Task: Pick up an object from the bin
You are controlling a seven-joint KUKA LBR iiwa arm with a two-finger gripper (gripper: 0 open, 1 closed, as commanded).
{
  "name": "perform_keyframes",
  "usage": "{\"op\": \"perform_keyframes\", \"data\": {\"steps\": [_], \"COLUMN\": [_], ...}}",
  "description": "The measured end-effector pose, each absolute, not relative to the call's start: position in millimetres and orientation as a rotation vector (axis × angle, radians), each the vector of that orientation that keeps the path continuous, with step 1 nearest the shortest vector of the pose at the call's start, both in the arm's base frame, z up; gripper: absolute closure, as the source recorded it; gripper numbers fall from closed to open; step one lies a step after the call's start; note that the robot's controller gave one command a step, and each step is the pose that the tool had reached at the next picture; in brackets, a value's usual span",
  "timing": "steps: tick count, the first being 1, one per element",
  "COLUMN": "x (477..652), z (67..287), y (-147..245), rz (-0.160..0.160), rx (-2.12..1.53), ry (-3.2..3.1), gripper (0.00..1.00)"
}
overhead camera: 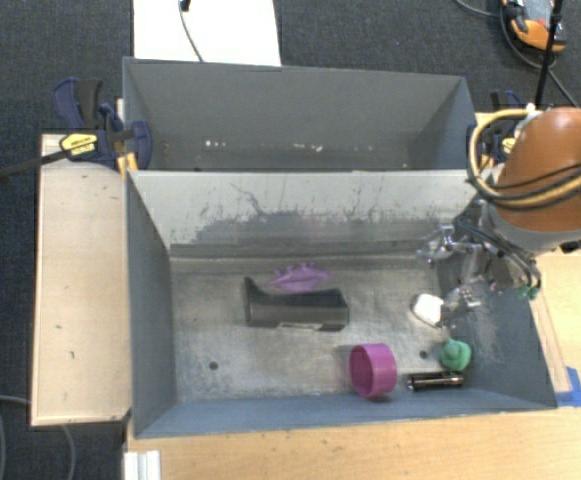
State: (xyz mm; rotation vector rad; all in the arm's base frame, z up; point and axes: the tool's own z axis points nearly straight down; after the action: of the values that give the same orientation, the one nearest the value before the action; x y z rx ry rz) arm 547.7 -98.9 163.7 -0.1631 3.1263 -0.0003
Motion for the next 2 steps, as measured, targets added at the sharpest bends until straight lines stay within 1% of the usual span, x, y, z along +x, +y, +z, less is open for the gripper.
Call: {"op": "perform_keyframes", "data": {"steps": [1, 2], "x": [512.1, 521.6], "z": [136.7, 134.2], "y": [-135.2, -140.3], "rz": [-0.001, -0.001], "rx": [-0.148, -0.243], "ry": [3.136, 3.129], "gripper": [0.0, 0.0]}}
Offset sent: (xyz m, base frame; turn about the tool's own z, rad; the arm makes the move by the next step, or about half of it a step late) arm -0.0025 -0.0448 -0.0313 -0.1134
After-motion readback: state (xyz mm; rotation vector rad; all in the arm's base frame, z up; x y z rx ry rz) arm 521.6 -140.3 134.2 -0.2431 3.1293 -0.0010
